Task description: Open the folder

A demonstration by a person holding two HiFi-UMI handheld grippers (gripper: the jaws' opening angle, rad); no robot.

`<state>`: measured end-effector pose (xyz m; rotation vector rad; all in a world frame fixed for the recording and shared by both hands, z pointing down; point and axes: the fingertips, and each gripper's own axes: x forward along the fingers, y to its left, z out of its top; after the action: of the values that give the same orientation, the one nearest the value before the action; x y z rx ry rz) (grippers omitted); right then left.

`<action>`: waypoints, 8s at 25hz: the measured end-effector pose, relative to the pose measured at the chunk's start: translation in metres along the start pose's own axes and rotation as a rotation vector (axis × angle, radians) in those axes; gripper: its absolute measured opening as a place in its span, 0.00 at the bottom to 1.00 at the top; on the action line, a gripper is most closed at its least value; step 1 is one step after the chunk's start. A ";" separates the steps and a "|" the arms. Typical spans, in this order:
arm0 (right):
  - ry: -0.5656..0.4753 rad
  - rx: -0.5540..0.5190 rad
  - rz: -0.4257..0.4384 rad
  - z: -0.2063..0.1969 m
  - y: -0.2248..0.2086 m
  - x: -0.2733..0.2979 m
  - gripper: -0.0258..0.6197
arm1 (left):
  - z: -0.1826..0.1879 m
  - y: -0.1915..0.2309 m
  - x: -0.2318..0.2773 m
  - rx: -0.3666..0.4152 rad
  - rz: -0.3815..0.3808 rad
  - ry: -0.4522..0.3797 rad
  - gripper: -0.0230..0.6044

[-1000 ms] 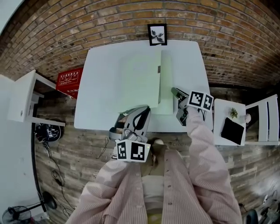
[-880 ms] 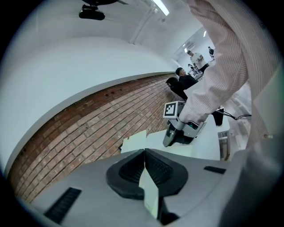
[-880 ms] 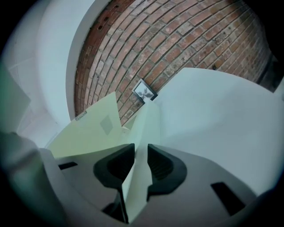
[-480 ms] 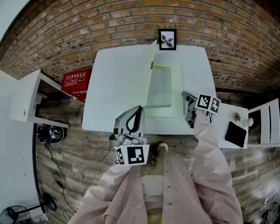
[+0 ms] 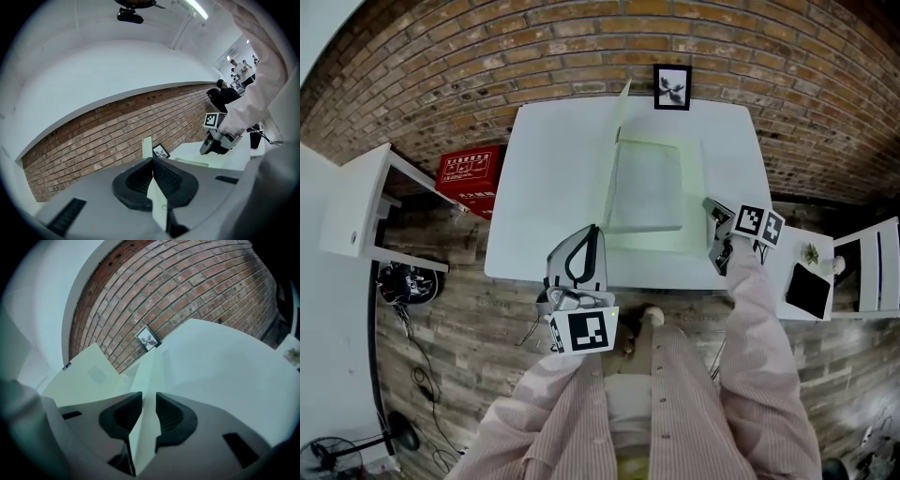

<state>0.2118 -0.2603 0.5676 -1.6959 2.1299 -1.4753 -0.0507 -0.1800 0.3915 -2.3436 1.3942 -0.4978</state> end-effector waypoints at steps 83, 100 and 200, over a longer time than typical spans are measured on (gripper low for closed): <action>-0.010 -0.024 -0.087 0.003 -0.003 -0.002 0.19 | -0.289 0.136 -0.030 -0.687 0.471 0.576 0.09; -0.012 -0.005 -0.063 0.002 -0.003 -0.001 0.19 | -0.298 0.124 -0.016 -0.380 0.257 0.751 0.02; -0.655 -0.698 0.181 0.077 0.205 -0.098 0.05 | -0.001 0.100 0.070 -0.443 -0.034 -0.149 0.02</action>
<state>0.1434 -0.2439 0.3384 -1.7249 2.3963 -0.0479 -0.0949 -0.2867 0.3522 -2.6826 1.5169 -0.0155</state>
